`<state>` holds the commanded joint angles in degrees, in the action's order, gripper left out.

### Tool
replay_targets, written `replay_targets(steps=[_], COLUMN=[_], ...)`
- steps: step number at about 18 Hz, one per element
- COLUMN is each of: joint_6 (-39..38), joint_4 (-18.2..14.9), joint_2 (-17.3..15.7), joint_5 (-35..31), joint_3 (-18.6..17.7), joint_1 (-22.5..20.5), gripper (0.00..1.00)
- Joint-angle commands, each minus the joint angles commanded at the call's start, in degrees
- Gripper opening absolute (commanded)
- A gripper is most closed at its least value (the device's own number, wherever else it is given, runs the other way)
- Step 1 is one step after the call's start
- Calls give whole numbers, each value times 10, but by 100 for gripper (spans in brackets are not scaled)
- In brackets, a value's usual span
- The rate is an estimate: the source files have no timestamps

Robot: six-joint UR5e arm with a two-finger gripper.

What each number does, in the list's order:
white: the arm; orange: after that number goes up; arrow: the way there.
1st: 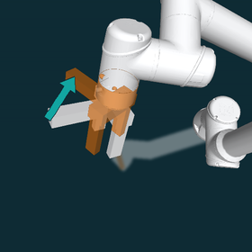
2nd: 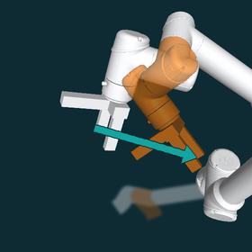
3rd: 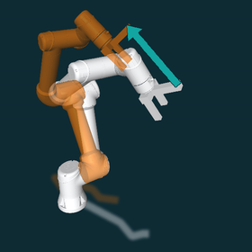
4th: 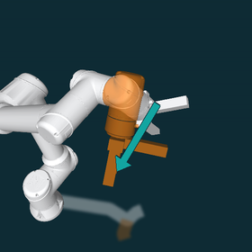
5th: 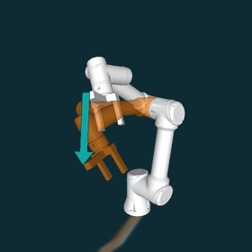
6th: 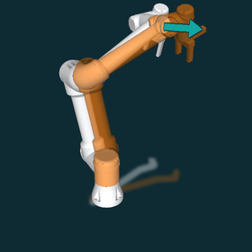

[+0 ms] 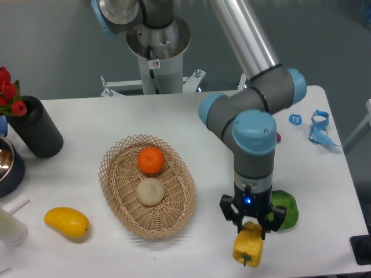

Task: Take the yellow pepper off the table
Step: 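Lift the grasped yellow pepper up off the table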

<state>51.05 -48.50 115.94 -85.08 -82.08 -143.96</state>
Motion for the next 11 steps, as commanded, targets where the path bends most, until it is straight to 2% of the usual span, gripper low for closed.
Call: replay_targets(steps=[4,11], joint_6=[18,19], joint_4=[-26,-36], joint_2=[-32,-79], joint_5=[-1,-3], joint_3=[-7,-53], joint_1=[1,-1], gripper=[36,36])
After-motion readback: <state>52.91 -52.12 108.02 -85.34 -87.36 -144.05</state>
